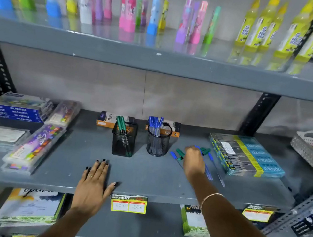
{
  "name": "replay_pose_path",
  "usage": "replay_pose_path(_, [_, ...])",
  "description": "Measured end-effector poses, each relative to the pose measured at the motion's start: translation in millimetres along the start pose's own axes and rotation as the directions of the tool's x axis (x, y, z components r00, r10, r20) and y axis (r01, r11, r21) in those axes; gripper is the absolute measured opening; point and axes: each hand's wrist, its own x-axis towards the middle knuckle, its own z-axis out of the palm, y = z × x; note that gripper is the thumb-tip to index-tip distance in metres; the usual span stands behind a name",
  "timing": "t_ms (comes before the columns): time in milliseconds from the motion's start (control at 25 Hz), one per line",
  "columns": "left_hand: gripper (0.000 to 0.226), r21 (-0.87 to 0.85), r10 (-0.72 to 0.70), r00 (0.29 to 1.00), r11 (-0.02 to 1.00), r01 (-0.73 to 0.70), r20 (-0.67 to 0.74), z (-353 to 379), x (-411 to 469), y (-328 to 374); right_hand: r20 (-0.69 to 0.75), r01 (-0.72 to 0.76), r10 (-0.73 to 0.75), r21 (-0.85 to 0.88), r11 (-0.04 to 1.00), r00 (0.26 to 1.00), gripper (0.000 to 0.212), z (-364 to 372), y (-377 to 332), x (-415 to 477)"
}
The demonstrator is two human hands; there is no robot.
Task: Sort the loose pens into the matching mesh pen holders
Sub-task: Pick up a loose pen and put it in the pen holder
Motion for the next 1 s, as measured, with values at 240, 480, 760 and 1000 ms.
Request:
replay_pose_path(240, [0.080, 0.060, -0.034, 0.998, 0.998, 0.037, -0.056, 0.4, 4.2, 2.6, 0.086, -0.011, 0.015, -0.046, 0.999, 0.996, 0.027, 11.5, 7.4, 18.2])
replay_pose_path(480, [0.079, 0.038, -0.080, 0.996, 0.996, 0.081, -0.041, -3.9, 2.7, 4.1, 0.101, -0.009, 0.021, -0.127, 0.992, 0.995, 0.029, 14.4, 5.8, 24.5])
replay_pose_path(760, [0.079, 0.010, -0.106, 0.994, 0.994, 0.106, 0.012, -9.1, 1.6, 4.4, -0.100, -0.053, 0.068, 0.141, 0.989, 0.993, 0.021, -23.4, -19.4, 28.5])
replay_pose_path(1000, [0.081, -0.027, -0.113, 0.993, 0.993, 0.113, 0.018, -9.1, 1.5, 5.1, -0.365, 0.249, 0.044, 0.714, 0.655, 0.930, 0.015, -86.1, -131.1, 47.7])
